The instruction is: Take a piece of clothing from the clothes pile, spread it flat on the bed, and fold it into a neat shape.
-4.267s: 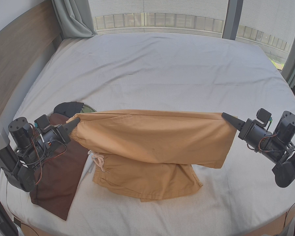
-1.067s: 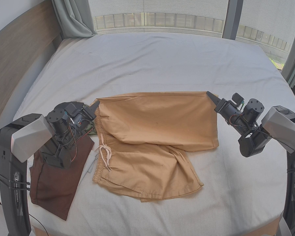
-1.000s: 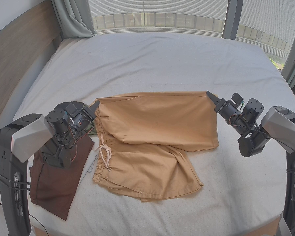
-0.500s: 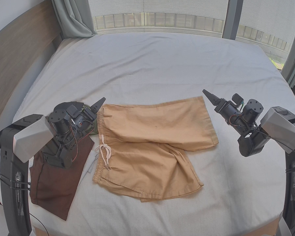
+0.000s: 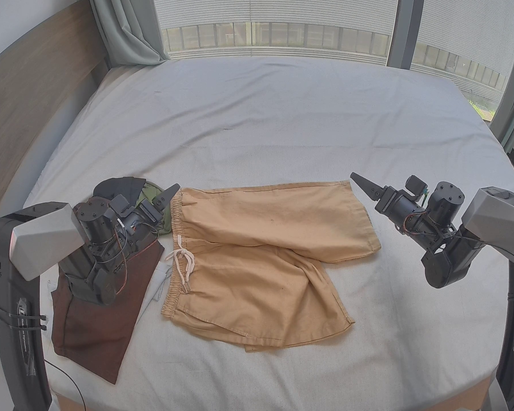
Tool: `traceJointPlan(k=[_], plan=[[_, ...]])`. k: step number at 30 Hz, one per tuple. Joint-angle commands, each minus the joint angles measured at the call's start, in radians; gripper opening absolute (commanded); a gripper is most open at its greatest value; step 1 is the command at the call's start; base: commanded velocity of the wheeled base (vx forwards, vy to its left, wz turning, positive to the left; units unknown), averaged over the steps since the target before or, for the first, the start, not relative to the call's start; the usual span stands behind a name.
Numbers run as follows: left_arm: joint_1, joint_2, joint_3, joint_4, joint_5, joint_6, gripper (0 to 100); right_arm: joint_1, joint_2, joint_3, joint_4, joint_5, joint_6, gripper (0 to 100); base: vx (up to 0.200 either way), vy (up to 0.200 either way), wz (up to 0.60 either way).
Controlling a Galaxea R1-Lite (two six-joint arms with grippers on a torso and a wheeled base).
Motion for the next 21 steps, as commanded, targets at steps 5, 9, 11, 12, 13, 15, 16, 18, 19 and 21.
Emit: traceJointPlan(k=[5,9,11,12,13,15,16,18,19,21], plan=[[0.012,-0.172,0.214,-0.010,-0.075,0.050,100,0.038,-0.112,0.139,0.000,0.005,-0.036,100,0.000,0.000,0.00],[0.027,-0.244,0.314,-0.012,-0.126,0.125,100,0.050,-0.144,0.211,0.000,0.000,-0.061,100,0.000,0.000,0.00],[0.039,-0.283,0.354,-0.010,-0.148,0.179,100,0.064,-0.170,0.260,-0.001,0.002,-0.078,100,0.000,0.000,0.00],[0.050,-0.316,0.377,-0.010,-0.172,0.200,100,0.078,-0.193,0.298,0.000,0.003,-0.088,100,0.000,0.000,0.00],[0.055,-0.337,0.392,-0.010,-0.195,0.200,100,0.084,-0.207,0.321,0.000,0.005,-0.092,100,0.000,0.000,0.00],[0.062,-0.380,0.438,-0.010,-0.252,0.205,100,0.101,-0.236,0.370,0.000,0.008,-0.095,100,0.000,0.000,0.00],[0.065,-0.399,0.459,-0.010,-0.276,0.203,100,0.110,-0.242,0.384,0.000,0.006,-0.095,100,0.000,0.000,0.00],[0.073,-0.434,0.504,-0.010,-0.327,0.205,100,0.125,-0.254,0.410,0.000,0.006,-0.110,100,0.000,0.000,0.00],[0.076,-0.445,0.518,-0.010,-0.345,0.205,100,0.128,-0.260,0.421,0.000,0.006,-0.119,100,0.000,0.000,0.00],[0.087,-0.471,0.547,-0.010,-0.393,0.208,100,0.135,-0.266,0.449,0.000,0.009,-0.130,100,0.000,0.000,0.00]])
